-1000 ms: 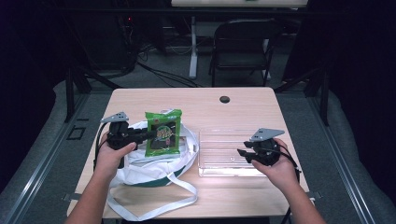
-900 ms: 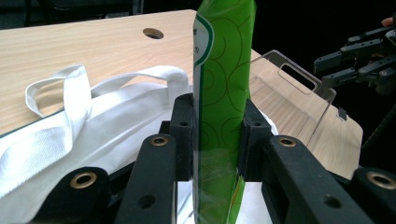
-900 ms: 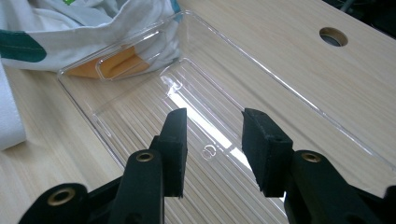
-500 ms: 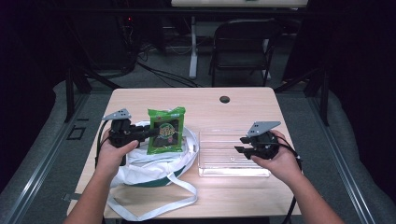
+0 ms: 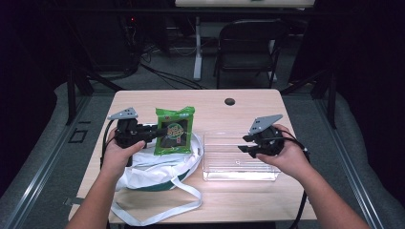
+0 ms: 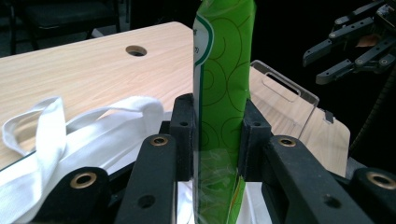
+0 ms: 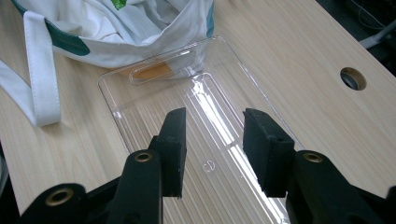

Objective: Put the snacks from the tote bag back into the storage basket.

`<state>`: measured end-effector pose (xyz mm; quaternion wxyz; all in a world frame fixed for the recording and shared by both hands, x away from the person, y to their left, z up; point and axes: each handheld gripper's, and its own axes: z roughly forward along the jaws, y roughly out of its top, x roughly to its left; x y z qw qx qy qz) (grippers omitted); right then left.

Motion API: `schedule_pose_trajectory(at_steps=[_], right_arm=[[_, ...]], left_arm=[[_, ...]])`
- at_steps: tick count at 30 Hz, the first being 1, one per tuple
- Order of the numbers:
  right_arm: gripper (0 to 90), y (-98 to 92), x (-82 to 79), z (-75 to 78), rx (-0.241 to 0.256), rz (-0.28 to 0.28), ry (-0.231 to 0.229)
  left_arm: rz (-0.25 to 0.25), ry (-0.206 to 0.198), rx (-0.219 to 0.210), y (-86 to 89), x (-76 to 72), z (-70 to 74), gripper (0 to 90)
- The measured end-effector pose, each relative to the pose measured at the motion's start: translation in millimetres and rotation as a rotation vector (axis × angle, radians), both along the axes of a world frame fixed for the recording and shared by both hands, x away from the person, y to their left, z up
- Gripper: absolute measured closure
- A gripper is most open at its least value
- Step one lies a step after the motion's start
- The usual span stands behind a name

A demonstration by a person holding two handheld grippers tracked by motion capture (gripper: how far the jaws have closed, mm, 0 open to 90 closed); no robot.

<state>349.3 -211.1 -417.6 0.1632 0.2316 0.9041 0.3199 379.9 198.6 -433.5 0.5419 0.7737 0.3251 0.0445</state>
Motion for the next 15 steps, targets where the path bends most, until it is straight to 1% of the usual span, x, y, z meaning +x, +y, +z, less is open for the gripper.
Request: schedule_pose_trajectory(at_steps=[1,4,6,7,8,10,12,13,15], right_arm=[[59.7,1.2,1.2,2.6,-0.004,0.01,-0.001],[59.5,2.3,3.6,7.1,-0.015,0.024,0.002],[59.4,2.9,5.2,10.2,-0.024,0.038,0.004],[59.1,3.5,5.4,11.4,-0.022,0.042,0.005],[59.0,4.2,5.9,12.5,-0.021,0.051,0.007],[58.1,5.8,6.1,14.8,-0.03,0.059,0.003],[57.8,6.9,7.1,17.2,-0.039,0.074,0.007],[57.7,7.4,7.8,18.8,-0.052,0.079,0.007],[57.4,8.5,9.4,21.0,-0.053,0.091,0.015]], left_arm=[[-0.007,-0.004,0.007,-2.3,0.4,1.3,72.7],[-0.012,-0.005,0.003,-6.1,0.5,2.8,72.7],[-0.024,-0.012,0.002,-11.4,1.0,5.0,72.7],[-0.029,-0.009,0.002,-13.4,1.1,5.5,72.7],[-0.034,-0.014,0.009,-15.3,1.6,5.9,72.7],[-0.039,-0.01,0.006,-19.5,2.0,6.0,72.7],[-0.051,-0.013,0.015,-22.9,3.0,6.6,72.7],[-0.053,-0.012,0.012,-25.3,3.0,6.5,72.7],[-0.062,-0.01,0.008,-29.5,3.2,6.8,72.7]])
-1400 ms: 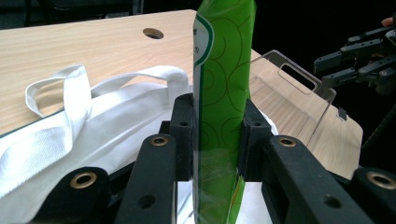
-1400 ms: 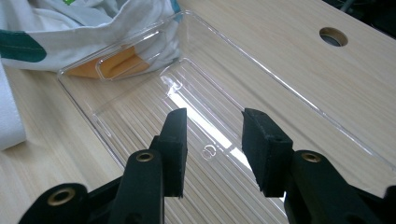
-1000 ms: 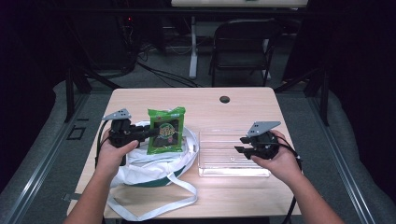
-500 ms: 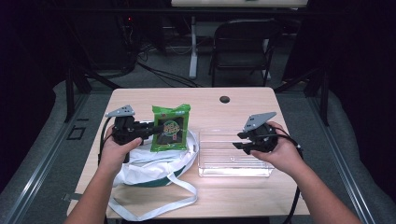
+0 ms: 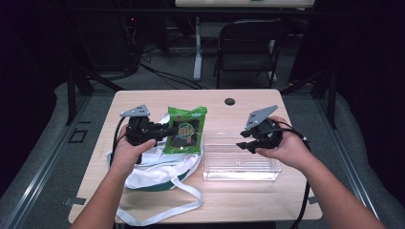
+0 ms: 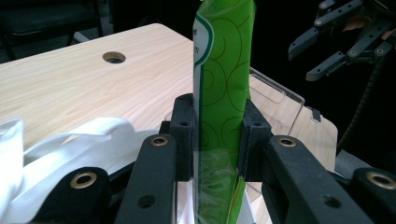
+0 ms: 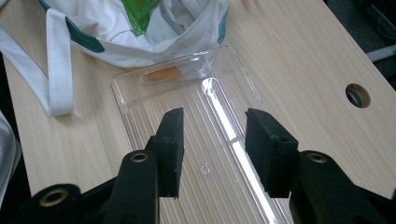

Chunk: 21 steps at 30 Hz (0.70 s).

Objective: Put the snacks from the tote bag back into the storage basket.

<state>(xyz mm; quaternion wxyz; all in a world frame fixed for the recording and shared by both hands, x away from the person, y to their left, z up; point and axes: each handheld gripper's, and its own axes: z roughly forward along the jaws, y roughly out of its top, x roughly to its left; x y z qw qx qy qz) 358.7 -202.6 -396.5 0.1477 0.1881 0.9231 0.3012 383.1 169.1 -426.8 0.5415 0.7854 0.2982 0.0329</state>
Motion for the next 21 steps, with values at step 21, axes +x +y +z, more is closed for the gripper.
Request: schedule_pose_trajectory(at_steps=[21], right_arm=[[53.8,5.8,6.0,26.1,-0.037,0.041,-0.02]], left_arm=[[-0.054,0.002,0.029,-29.6,3.6,-1.6,72.8]])
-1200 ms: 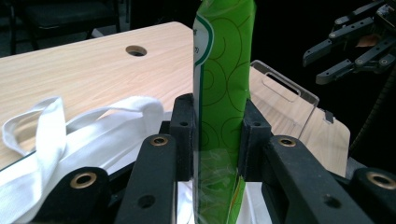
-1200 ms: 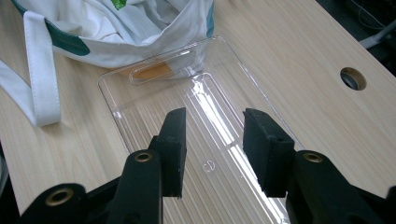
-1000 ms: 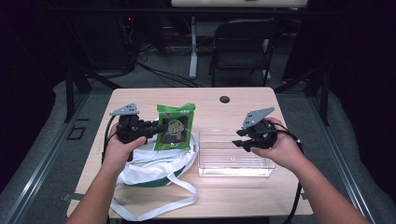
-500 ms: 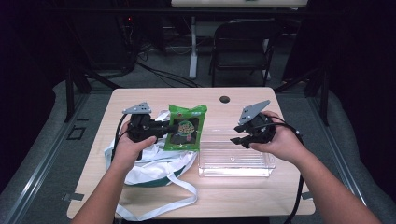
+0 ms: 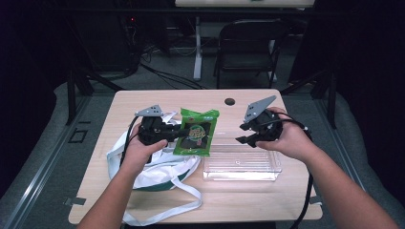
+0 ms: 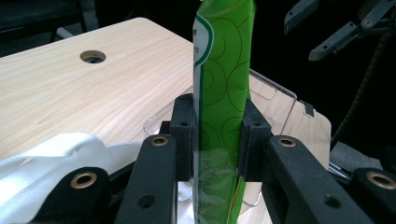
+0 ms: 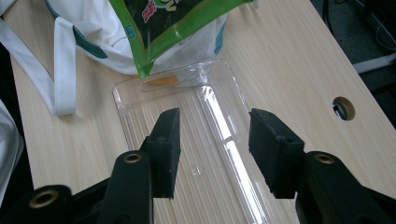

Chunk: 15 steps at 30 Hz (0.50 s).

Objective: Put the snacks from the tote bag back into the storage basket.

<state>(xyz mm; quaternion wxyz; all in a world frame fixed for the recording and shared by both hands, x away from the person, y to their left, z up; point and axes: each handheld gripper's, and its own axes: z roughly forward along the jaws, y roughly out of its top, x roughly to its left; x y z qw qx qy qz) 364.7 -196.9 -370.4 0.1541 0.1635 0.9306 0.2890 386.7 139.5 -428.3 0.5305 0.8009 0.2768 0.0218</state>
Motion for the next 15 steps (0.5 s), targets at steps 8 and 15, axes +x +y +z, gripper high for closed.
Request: schedule_pose_trajectory(at_steps=[8,15], right_arm=[[53.5,3.5,1.3,10.2,-0.012,0.012,-0.009],[52.1,7.7,4.6,17.4,-0.024,0.028,-0.014]], left_arm=[[-0.015,0.002,0.007,-9.4,-0.6,-0.7,72.8],[-0.031,0.004,0.009,-16.3,-0.2,-2.8,72.8]])
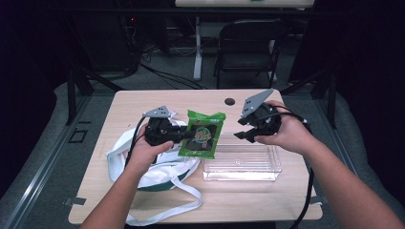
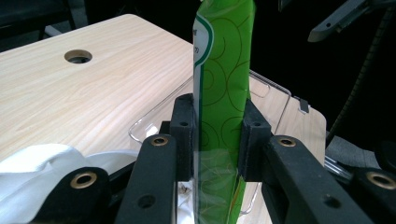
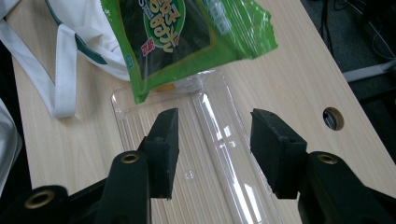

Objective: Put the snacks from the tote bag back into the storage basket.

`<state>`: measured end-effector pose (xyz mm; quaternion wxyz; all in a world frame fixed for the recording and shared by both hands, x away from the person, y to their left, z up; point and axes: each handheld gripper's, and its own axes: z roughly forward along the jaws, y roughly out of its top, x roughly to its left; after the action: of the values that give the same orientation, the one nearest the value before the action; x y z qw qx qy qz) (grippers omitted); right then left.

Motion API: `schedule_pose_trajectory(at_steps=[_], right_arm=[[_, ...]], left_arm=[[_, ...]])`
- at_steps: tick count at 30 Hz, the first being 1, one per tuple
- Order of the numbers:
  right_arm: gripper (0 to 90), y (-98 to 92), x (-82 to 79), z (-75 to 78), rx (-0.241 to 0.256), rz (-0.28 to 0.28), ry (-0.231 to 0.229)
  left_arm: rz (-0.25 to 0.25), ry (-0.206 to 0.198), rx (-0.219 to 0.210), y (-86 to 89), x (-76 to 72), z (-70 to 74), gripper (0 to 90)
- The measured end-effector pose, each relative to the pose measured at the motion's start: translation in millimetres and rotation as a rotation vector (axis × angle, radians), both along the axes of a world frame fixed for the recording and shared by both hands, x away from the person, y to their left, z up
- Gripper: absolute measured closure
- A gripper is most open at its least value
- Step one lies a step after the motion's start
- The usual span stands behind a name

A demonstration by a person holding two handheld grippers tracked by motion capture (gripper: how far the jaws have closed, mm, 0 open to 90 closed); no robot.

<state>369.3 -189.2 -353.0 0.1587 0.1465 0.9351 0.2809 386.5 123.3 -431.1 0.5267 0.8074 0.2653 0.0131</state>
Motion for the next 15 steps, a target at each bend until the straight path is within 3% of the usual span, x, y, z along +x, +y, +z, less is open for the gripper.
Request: schedule_pose_trajectory(at_steps=[15], right_arm=[[50.0,15.1,5.1,10.3,-0.014,0.049,-0.006]], left_arm=[[-0.044,0.004,0.0,-16.8,-1.4,-3.8,72.8]])
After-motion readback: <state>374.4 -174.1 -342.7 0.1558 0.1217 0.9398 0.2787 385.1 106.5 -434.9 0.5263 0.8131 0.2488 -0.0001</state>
